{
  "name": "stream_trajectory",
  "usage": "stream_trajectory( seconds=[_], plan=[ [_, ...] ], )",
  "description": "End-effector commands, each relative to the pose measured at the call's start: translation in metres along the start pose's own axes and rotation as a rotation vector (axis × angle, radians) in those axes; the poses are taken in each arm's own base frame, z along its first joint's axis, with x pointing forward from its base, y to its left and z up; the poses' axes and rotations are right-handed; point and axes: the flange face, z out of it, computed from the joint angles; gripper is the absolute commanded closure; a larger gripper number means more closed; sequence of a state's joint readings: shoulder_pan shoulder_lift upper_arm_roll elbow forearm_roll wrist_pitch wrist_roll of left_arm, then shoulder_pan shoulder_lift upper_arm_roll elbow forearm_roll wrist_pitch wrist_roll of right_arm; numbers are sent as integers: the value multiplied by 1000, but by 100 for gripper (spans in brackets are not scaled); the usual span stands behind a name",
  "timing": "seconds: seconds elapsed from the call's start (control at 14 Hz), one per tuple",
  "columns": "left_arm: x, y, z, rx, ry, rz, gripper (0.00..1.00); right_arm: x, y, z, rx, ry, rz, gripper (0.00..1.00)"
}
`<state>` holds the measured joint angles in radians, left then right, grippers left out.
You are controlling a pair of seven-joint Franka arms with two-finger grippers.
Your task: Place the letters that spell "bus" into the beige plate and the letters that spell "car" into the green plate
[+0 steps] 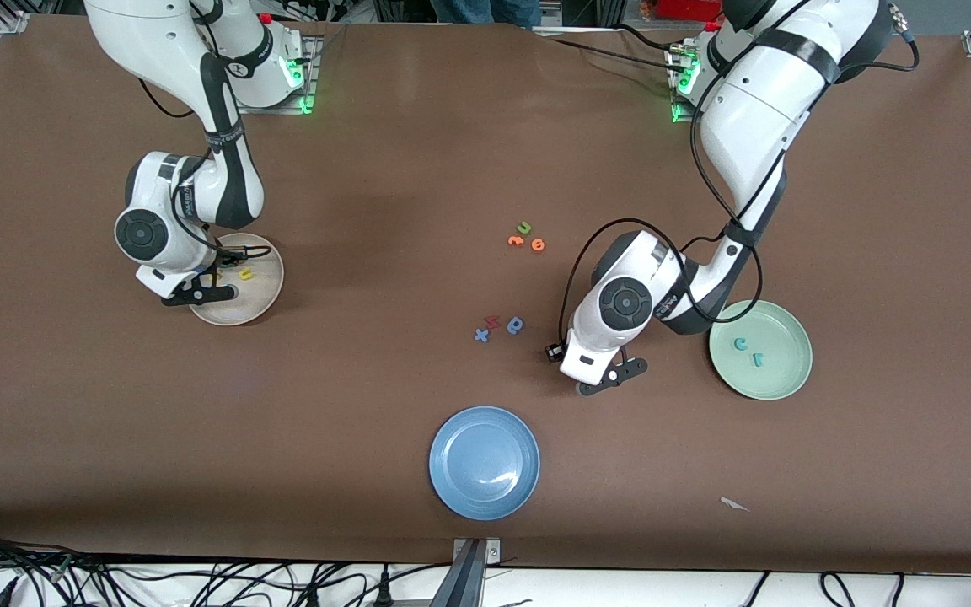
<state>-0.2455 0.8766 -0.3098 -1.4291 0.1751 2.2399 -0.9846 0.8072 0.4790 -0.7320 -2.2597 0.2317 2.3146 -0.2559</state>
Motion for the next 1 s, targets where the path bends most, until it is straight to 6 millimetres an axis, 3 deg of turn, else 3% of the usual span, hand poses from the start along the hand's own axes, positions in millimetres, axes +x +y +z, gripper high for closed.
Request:
stream_trajectory(
  seconds=[0.0,0.64,0.93],
  plan=[
    [1,4,1,-9,7,-13,33,-1,-8,-44,90,-1,-10,0],
    [-3,-4,14,-8,2,-14,41,26,-8,-207,131,71,-86,0],
    [-4,-6,15,-3,-1,-16,51,33,-16,-244,39,107,-132,0]
  ],
)
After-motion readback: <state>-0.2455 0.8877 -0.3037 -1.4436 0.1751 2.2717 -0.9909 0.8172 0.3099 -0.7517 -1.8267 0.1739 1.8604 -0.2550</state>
